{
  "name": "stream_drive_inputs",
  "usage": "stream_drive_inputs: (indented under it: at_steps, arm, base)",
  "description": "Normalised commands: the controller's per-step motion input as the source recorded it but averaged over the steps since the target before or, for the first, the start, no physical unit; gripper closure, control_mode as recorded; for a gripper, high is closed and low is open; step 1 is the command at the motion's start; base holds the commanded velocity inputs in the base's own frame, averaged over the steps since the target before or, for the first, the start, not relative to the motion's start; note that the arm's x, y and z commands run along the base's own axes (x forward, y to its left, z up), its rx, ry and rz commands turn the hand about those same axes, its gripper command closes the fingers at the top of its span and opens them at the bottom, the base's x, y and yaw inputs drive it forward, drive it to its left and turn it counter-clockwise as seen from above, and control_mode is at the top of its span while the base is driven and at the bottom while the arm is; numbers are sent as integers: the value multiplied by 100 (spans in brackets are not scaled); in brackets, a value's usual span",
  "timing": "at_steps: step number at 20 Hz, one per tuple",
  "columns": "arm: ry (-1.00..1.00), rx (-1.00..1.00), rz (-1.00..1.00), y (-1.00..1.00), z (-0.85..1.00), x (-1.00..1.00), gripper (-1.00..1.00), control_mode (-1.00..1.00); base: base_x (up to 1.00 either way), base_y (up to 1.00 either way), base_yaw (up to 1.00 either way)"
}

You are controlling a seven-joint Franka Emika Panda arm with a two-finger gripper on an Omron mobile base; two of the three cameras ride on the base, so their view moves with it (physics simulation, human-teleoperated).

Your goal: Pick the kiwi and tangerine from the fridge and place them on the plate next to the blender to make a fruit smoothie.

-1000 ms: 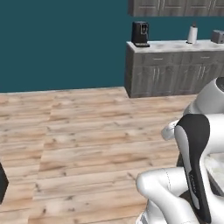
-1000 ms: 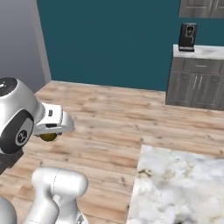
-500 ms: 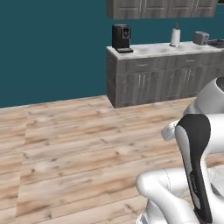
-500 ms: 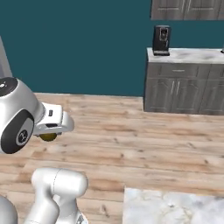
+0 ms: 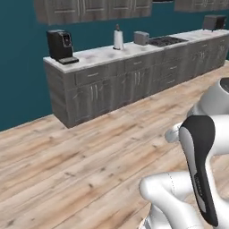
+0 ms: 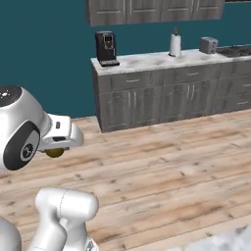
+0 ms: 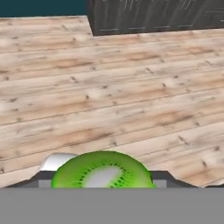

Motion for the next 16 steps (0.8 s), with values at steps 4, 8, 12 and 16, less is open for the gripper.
stream_drive_inputs:
  at_steps: [4, 8, 12, 16]
  arm:
    - [0, 0, 0, 0, 0, 0, 100, 100]
    - [0, 0, 0, 0, 0, 0, 100, 100]
    - [0, 0, 0, 0, 0, 0, 100, 100]
    - [0, 0, 0, 0, 0, 0, 100, 100]
  base:
    - [41, 37, -84]
    - [47, 37, -83]
    - [68, 40, -76]
    - [100, 56, -54]
